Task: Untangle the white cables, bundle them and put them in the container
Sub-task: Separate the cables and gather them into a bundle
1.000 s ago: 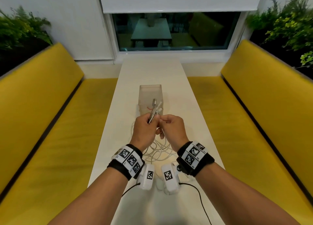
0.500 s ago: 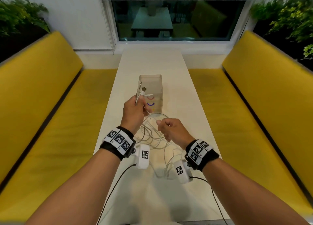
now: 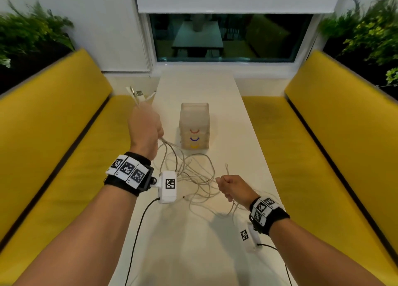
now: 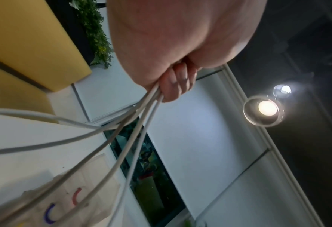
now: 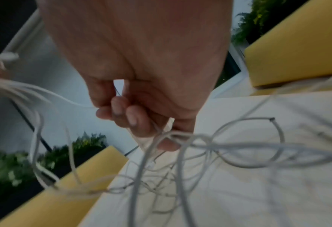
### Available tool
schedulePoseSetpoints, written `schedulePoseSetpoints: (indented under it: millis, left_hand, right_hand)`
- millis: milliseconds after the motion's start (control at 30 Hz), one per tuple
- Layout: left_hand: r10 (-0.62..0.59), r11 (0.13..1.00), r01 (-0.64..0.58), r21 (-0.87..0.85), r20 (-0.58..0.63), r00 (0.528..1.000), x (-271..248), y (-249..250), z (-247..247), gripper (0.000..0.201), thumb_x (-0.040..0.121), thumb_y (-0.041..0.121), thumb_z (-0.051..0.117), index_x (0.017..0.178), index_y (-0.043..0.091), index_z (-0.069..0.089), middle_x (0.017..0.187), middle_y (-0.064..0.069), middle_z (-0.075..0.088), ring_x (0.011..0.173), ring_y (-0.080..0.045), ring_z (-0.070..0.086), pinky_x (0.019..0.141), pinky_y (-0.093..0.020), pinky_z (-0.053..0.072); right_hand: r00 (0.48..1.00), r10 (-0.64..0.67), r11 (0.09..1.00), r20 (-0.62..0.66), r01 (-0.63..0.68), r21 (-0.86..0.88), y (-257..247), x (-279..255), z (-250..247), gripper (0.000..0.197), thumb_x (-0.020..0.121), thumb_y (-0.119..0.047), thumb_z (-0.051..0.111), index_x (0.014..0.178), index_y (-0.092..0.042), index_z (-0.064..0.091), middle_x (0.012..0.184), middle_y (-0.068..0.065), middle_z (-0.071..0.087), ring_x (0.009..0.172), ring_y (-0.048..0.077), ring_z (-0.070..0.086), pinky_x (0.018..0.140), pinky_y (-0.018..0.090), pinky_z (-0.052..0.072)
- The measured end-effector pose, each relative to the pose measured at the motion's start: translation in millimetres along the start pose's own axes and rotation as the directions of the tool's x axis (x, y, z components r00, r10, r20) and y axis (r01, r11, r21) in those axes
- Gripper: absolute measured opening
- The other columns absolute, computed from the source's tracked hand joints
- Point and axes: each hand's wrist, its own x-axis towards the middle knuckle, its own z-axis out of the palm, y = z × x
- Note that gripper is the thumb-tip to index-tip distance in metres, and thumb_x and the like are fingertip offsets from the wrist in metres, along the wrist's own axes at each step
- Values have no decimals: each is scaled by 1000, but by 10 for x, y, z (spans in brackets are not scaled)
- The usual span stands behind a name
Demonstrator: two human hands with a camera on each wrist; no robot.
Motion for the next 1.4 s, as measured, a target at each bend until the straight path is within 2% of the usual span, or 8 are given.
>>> schedulePoseSetpoints:
  millis: [200, 367, 467, 600, 833, 1000, 1267, 1400]
  left_hand:
    - [18, 963, -57, 263, 150, 989, -177, -405, 44, 29, 105, 34, 52, 79, 22, 44, 52, 14, 39, 46, -6, 31, 46, -25, 29]
    - [-14, 923, -102, 371, 296, 955, -403, -532, 184, 30, 96, 31, 69, 71, 20, 57, 49, 18, 48, 46, 0, 39, 48, -15, 35]
    - [-42, 907, -107, 409, 338, 940, -447, -539, 248, 34, 95, 43, 68, 81, 11, 73, 64, 7, 67, 59, -6, 57, 58, -27, 47]
    - [76, 894, -199, 403, 301, 951, -409, -433, 311, 30, 98, 29, 62, 84, 5, 71, 69, -13, 68, 61, -20, 60, 58, -38, 52]
    - [118, 953, -144, 268, 113, 987, -44, -52, 223, 28, 87, 50, 62, 67, 32, 66, 55, 1, 39, 52, -19, 31, 50, -33, 30]
    - [133, 979, -137, 153, 37, 990, 141, 112, 186, 27, 101, 33, 59, 78, 20, 61, 49, 7, 38, 43, -13, 30, 44, -26, 28]
    - [-33, 950, 27, 311, 14, 999, 51, -252, 75, 34, 101, 41, 56, 85, 13, 66, 42, 14, 40, 39, -9, 36, 47, -25, 32]
    - [-21, 934, -31, 357, 139, 990, -129, -298, 122, 37, 96, 44, 63, 76, 14, 62, 44, 15, 43, 46, -7, 38, 51, -26, 34]
  right_hand:
    - [999, -36, 935, -27, 43, 351, -533, -14, 53, 28, 106, -14, 37, 85, -14, 57, 65, 1, 37, 49, 14, 29, 45, 24, 26]
    - [974, -221, 934, -45, 225, 278, -971, -48, 166, 22, 108, -30, 45, 93, -22, 60, 67, -2, 38, 52, 14, 26, 48, 26, 17]
    - [959, -284, 927, -21, 280, 250, -1169, -40, 221, 18, 108, -26, 46, 100, -16, 59, 68, -1, 36, 50, 11, 25, 51, 29, 15]
    - [948, -318, 921, 12, 305, 242, -1180, 25, 226, 21, 106, -20, 50, 94, -13, 66, 66, 1, 36, 54, 14, 29, 51, 29, 26]
    - [981, -184, 983, 60, 183, 20, -389, 21, 162, 30, 106, -18, 48, 83, -2, 59, 57, 0, 46, 50, 16, 39, 52, 26, 36]
    - [995, -78, 983, 66, 88, -160, 106, -39, 100, 33, 104, -19, 48, 74, -11, 59, 64, 11, 53, 55, 14, 52, 60, 16, 44]
    - [992, -34, 883, -121, 86, 462, -563, -106, -6, 18, 85, -27, 44, 73, -15, 50, 58, -2, 29, 49, 14, 26, 49, 28, 33]
    - [985, -81, 804, -153, 156, 574, -1111, -152, -37, 28, 100, -20, 29, 80, -16, 48, 64, -1, 33, 52, 14, 24, 46, 25, 22]
